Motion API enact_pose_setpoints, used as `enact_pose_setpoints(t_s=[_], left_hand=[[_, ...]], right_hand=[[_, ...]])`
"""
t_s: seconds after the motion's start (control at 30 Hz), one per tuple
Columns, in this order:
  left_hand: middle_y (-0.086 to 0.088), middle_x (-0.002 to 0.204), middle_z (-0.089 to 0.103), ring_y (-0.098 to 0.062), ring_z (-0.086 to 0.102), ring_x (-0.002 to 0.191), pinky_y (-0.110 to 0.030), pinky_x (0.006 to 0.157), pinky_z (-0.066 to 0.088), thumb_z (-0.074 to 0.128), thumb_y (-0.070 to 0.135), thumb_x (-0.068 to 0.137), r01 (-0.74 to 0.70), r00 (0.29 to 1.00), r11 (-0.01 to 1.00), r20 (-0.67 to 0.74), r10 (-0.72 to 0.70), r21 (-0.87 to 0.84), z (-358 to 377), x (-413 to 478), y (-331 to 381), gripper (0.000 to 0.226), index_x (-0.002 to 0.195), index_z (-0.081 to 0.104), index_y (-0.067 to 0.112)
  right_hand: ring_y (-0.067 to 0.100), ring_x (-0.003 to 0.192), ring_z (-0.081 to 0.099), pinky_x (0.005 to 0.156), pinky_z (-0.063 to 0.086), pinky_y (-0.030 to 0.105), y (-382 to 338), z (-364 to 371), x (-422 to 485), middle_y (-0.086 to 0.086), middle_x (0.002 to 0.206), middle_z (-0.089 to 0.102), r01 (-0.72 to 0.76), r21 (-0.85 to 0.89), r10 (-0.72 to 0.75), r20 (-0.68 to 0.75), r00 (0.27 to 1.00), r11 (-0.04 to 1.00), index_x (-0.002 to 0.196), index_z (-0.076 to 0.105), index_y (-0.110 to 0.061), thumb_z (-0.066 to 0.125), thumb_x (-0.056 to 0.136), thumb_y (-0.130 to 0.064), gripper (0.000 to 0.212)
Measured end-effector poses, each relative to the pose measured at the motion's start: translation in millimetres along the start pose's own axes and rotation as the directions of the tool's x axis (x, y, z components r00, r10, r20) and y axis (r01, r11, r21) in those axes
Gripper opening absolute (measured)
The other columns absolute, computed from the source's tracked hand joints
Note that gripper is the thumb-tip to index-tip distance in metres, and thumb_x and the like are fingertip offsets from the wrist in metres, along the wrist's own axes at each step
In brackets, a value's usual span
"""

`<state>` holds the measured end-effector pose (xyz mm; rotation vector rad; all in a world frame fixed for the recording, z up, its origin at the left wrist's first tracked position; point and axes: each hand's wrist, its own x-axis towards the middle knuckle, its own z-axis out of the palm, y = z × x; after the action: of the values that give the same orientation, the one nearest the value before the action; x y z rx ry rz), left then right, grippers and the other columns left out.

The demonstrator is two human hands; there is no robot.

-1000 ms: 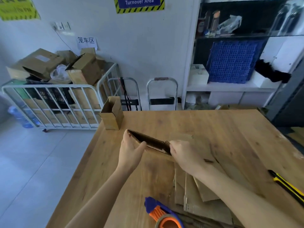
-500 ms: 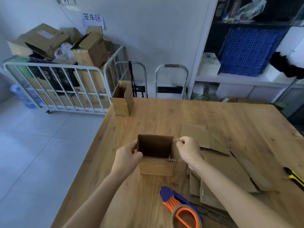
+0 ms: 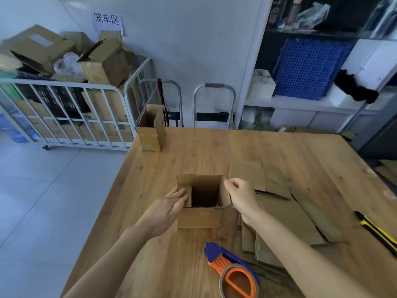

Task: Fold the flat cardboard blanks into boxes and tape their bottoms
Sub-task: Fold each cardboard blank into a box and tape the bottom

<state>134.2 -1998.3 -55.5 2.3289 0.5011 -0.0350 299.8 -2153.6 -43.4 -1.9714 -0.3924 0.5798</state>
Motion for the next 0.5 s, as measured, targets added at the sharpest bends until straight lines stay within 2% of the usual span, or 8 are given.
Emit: enact_pose_setpoints(t_s=[0.03, 0.1, 0.13, 0.2, 0.23, 0.3, 0.4, 0.5], left_hand=[[0.012, 0.154, 0.026, 0.007, 0.008, 0.138, -0.017, 0.112, 0.009, 0.025, 0.036, 0.104, -0.005, 1.000, 1.000, 0.000, 0.005, 0.007, 1, 0, -1, 0.043, 0.144, 0.040, 0.025], [0.012, 0.155, 0.025, 0.006, 0.007, 0.139, -0.015, 0.112, 0.008, 0.024, 0.036, 0.105, -0.012, 1.000, 0.999, -0.003, 0.012, 0.029, 2, 0, -3, 0.044, 0.144, 0.039, 0.024], [0.011, 0.156, 0.024, 0.006, 0.007, 0.139, -0.015, 0.111, 0.007, 0.024, 0.035, 0.105, -0.019, 1.000, 0.999, -0.002, 0.019, 0.042, 2, 0, -3, 0.044, 0.145, 0.038, 0.023], [0.011, 0.157, 0.021, 0.006, 0.005, 0.139, -0.015, 0.111, 0.007, 0.025, 0.032, 0.105, -0.029, 0.999, 0.997, 0.017, 0.028, 0.067, 2, 1, -5, 0.044, 0.147, 0.035, 0.022], [0.010, 0.157, 0.019, 0.006, 0.004, 0.139, -0.016, 0.111, 0.007, 0.027, 0.030, 0.104, -0.034, 0.999, 0.996, 0.033, 0.031, 0.080, 1, 1, -6, 0.045, 0.148, 0.033, 0.021], [0.010, 0.158, 0.015, 0.005, 0.001, 0.140, -0.016, 0.111, 0.006, 0.031, 0.028, 0.103, -0.053, 0.997, 0.992, 0.066, 0.046, 0.111, 0, 0, -8, 0.047, 0.150, 0.028, 0.021], [0.012, 0.157, 0.017, 0.006, 0.002, 0.139, -0.016, 0.110, 0.008, 0.033, 0.029, 0.103, -0.063, 0.997, 0.994, 0.059, 0.057, 0.090, 1, 0, -8, 0.047, 0.149, 0.029, 0.022], [0.011, 0.152, 0.031, 0.004, 0.016, 0.139, -0.020, 0.113, 0.016, 0.034, 0.041, 0.102, -0.004, 0.999, 0.999, -0.040, 0.002, -0.034, 4, 0, -8, 0.045, 0.142, 0.045, 0.022]], right_hand=[[0.015, 0.070, 0.050, 0.066, 0.042, 0.032, 4, -2, -5, -0.002, 0.070, 0.052, 0.056, -0.015, -0.056, 0.019, 0.998, 0.998, 0.075, 0.057, -0.021, 0.045, 0.099, -0.023, 0.027], [0.007, 0.104, 0.057, 0.092, 0.047, 0.028, 17, -9, -13, -0.009, 0.108, 0.065, 0.186, -0.126, -0.178, 0.069, 0.982, 0.974, 0.111, 0.065, -0.025, 0.042, 0.100, -0.015, 0.027], [0.002, 0.119, 0.050, 0.103, 0.040, 0.022, 24, -14, -17, -0.013, 0.125, 0.059, 0.262, -0.204, -0.236, 0.141, 0.962, 0.943, 0.126, 0.059, -0.024, 0.041, 0.098, -0.007, 0.037], [-0.007, 0.131, 0.031, 0.109, 0.021, 0.008, 35, -23, -20, -0.022, 0.139, 0.039, 0.419, -0.379, -0.287, 0.358, 0.889, 0.825, 0.141, 0.045, -0.026, 0.041, 0.092, 0.006, 0.058], [-0.010, 0.133, 0.023, 0.108, 0.013, 0.006, 38, -26, -21, -0.026, 0.142, 0.030, 0.493, -0.446, -0.282, 0.458, 0.843, 0.747, 0.144, 0.039, -0.028, 0.042, 0.091, 0.006, 0.064], [-0.010, 0.134, 0.017, 0.110, 0.012, 0.012, 42, -25, -18, -0.029, 0.146, 0.021, 0.574, -0.490, -0.266, 0.562, 0.784, 0.656, 0.147, 0.033, -0.031, 0.051, 0.093, -0.005, 0.063], [-0.001, 0.136, 0.031, 0.112, 0.025, 0.023, 40, -21, -13, -0.019, 0.148, 0.035, 0.527, -0.443, -0.283, 0.507, 0.814, 0.725, 0.140, 0.045, -0.029, 0.059, 0.093, -0.034, 0.050], [0.003, 0.128, 0.045, 0.107, 0.033, 0.023, 33, -19, -10, -0.012, 0.139, 0.052, 0.485, -0.404, -0.308, 0.429, 0.849, 0.776, 0.126, 0.061, -0.024, 0.058, 0.093, -0.036, 0.036]])
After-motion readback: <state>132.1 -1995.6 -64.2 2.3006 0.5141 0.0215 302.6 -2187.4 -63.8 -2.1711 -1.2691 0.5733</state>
